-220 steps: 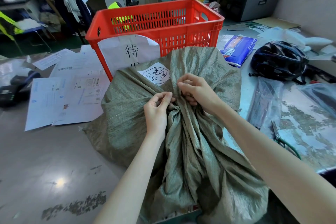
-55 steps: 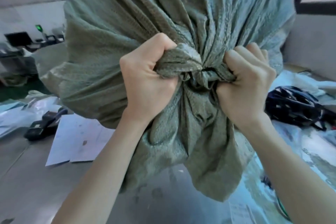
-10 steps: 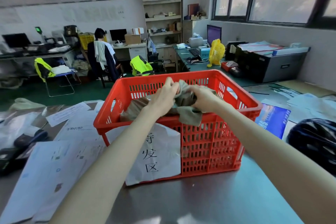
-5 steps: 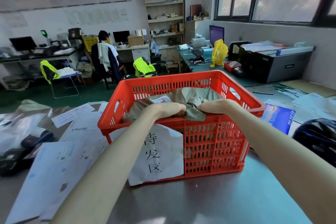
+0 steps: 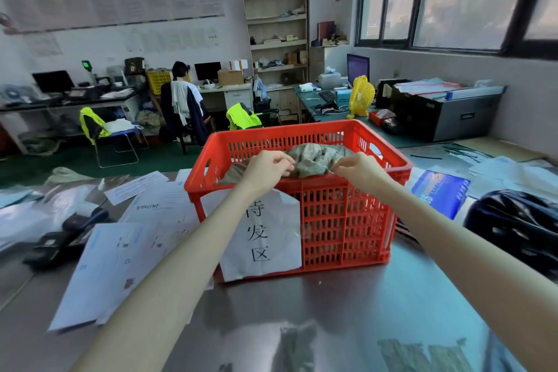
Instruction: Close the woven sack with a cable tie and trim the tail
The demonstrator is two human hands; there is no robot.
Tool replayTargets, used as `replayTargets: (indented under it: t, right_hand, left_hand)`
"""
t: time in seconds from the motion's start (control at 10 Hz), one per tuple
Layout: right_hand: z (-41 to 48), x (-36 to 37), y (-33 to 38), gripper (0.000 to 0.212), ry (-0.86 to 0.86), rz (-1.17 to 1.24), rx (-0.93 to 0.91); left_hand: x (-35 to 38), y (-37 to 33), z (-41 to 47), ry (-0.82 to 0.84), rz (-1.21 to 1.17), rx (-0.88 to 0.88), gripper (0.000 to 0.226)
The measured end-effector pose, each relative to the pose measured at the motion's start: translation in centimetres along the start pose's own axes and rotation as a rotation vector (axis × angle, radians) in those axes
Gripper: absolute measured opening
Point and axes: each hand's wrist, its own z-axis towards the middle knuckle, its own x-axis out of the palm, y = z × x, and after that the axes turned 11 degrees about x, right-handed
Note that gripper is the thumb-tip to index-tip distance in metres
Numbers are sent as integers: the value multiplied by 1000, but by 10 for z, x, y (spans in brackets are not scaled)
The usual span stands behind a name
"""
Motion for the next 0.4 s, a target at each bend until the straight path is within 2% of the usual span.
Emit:
replayTargets:
  t: [0.2,0.3,0.4]
  right_hand:
    - [-46,7,-14,20,170,221,18]
    - [-59,10,-20,22,295,388,57]
    - [-70,6,-23,25,347,611,118]
  left_hand:
    - [1,-10,-51,-31,-208,-114,31]
    - [1,-12,-72,-40,-324,-169,34]
    - [-4,-18,-86,-80,-420,-220,36]
